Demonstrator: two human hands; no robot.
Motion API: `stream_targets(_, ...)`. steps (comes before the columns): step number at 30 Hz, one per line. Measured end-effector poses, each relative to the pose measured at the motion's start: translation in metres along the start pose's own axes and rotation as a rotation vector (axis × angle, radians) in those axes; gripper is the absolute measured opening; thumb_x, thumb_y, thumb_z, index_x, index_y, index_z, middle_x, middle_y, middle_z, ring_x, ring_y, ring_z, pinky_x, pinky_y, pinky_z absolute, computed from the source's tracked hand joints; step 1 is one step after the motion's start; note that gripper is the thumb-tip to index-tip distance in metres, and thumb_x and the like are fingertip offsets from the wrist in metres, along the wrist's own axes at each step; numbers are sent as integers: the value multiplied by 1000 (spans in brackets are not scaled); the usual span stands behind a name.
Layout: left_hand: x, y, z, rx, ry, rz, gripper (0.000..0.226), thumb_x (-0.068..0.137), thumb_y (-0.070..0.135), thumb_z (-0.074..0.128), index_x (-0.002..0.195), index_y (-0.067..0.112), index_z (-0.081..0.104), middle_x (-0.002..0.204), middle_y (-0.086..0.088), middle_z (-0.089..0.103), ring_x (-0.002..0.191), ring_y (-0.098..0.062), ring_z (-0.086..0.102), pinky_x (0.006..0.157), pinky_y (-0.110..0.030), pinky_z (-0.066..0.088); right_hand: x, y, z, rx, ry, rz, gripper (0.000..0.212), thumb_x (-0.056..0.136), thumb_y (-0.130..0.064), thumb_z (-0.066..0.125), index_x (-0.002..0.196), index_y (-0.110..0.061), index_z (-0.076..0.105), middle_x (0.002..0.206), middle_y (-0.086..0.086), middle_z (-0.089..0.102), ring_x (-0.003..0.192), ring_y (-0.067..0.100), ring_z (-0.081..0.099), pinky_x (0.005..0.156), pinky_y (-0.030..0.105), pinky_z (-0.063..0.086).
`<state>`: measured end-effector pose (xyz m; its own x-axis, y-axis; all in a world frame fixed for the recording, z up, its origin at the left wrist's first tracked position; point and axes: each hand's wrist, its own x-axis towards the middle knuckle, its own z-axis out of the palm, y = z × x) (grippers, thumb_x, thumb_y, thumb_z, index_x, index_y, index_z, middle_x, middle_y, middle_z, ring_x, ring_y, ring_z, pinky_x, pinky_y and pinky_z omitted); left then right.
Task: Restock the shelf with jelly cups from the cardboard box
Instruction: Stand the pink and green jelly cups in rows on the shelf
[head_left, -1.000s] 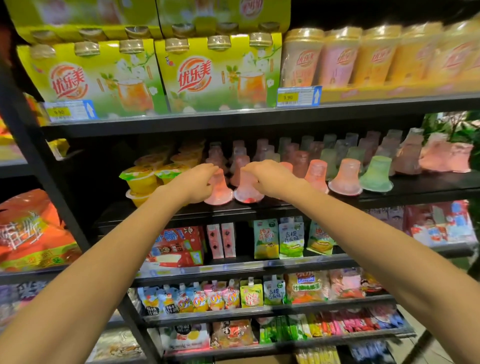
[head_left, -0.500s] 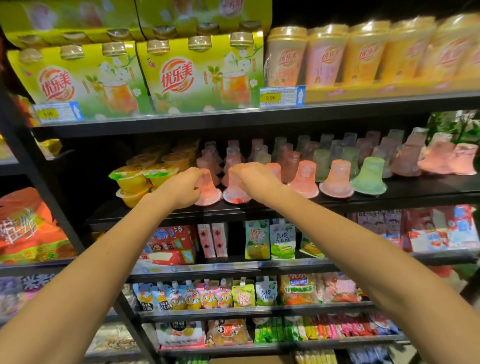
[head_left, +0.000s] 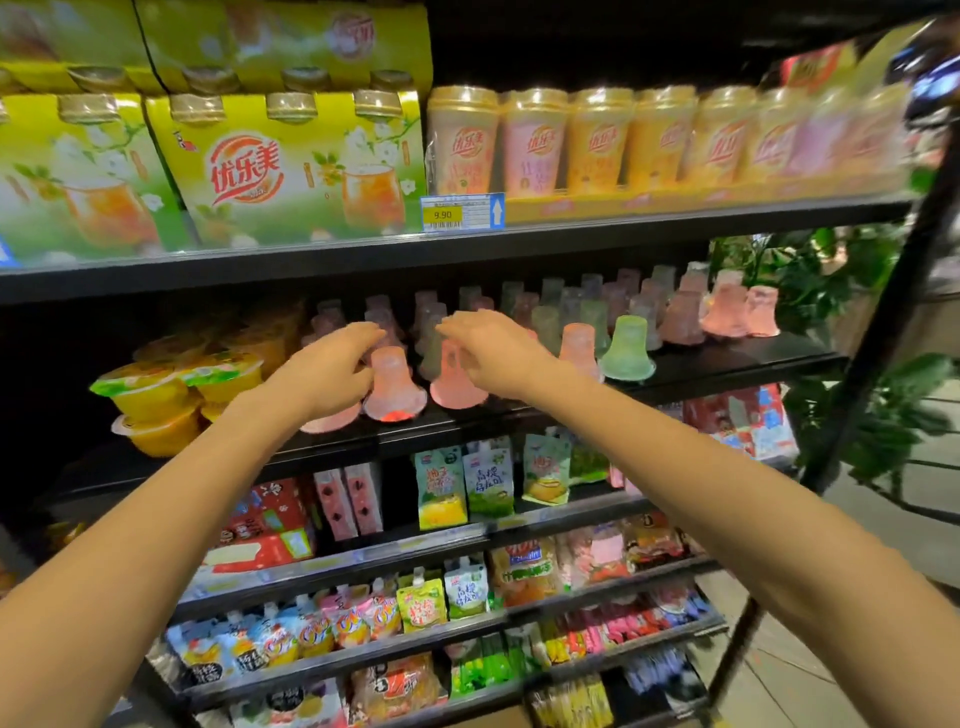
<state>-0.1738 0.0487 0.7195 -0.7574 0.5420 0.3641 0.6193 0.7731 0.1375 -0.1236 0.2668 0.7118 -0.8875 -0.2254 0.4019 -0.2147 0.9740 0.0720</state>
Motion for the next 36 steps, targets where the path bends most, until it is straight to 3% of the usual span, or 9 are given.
stream_targets(4,-2,23,15,-23,-10,91,56,93,8,48,147,17,39,155,-1,34,141,-19,35,112,-31,31,-32,50,-17,-10,44,148,57,82,3,54,138,-7,54,140,12,56,130,30,50,108,38,37)
stream_targets(8,-6,41,28,-64,-75,182,40,87,7,50,125,19,51,134,-4,51,124,-29,49,98,-35,40,-59,100,-35,40,33,280,59,87,2,54,144,-12,49,145,9,52,135,29,47,110,40,38)
stream_targets(11,2,61,33,-42,-104,191,55,89,3,50,143,11,42,146,-7,45,131,-25,43,105,-27,32,-73,135,-38,53,24,347,59,88,2,54,145,-15,49,147,6,50,136,27,46,111,41,39)
stream_targets(13,13,80,37,-61,-94,190,61,89,1,49,148,9,36,154,-7,35,141,-21,34,112,-22,21,-79,155,-33,40,-9,337,60,89,2,53,145,-15,47,148,5,49,137,25,45,110,39,38)
stream_targets(16,31,114,52,-94,-79,235,61,85,1,49,145,10,42,150,-9,41,139,-25,37,113,-31,28,-84,182,-27,25,-59,304,60,90,-2,56,147,-15,44,151,6,46,139,24,42,113,38,36)
stream_targets(24,85,206,95,-110,-78,237,67,90,5,50,152,19,29,160,-6,24,145,-21,26,114,-28,22,-91,254,-5,36,-76,226,64,87,-20,67,147,-13,43,149,10,47,135,28,46,110,39,38)
stream_targets(27,99,217,109,-95,-119,193,67,91,7,50,154,12,25,161,-7,18,148,-19,19,117,-25,15,-89,268,3,75,-91,201,66,89,-24,69,148,-13,42,150,9,46,136,27,44,111,39,37)
stream_targets(31,107,221,122,-98,-147,126,68,92,7,51,154,13,23,162,-5,17,147,-19,23,116,-26,19,-89,277,17,144,-103,159,69,91,-28,69,150,-14,37,153,8,42,138,27,42,113,38,34)
stream_targets(36,106,222,129,-112,-144,78,75,85,-7,48,153,12,23,161,-5,18,147,-19,20,119,-26,18,-88,285,27,161,-42,117,58,92,-25,67,145,-16,45,145,7,51,131,27,49,108,39,40)
